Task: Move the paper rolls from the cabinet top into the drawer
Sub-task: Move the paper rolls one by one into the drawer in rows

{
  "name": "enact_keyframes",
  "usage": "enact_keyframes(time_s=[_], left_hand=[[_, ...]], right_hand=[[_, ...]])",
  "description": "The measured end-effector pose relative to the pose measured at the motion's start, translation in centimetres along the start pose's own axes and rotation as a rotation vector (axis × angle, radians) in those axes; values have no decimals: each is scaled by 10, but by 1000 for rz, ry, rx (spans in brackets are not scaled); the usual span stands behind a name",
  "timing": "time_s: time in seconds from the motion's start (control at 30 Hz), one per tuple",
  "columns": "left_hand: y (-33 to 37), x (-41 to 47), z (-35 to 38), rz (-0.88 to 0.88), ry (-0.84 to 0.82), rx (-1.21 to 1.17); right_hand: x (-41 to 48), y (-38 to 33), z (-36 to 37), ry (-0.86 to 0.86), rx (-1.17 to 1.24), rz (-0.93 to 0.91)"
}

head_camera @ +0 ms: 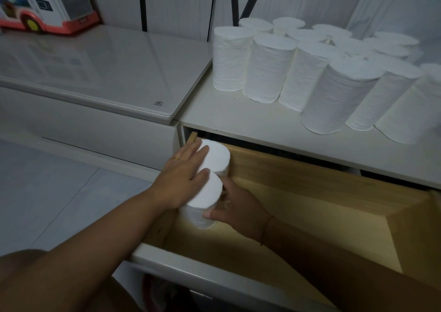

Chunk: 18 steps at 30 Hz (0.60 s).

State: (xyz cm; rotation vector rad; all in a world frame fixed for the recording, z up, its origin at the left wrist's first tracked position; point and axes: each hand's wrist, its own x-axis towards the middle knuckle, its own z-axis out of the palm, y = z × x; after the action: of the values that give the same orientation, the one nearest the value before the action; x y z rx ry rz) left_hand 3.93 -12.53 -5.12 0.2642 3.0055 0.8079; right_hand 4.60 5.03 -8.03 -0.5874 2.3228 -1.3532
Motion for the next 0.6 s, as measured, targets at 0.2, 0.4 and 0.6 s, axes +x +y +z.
enact_keyframes(time_s=[0.2, 0.4, 0.6], left_hand=[[2, 0, -1, -2, -2, -1], [0, 0, -1, -2, -1, -39], [-2, 2, 2, 31, 19, 0]], right_hand=[[-1, 2, 3, 53, -29, 37], [-2, -24, -46, -55, -209, -107], [-8, -27, -137, 683, -119, -45]])
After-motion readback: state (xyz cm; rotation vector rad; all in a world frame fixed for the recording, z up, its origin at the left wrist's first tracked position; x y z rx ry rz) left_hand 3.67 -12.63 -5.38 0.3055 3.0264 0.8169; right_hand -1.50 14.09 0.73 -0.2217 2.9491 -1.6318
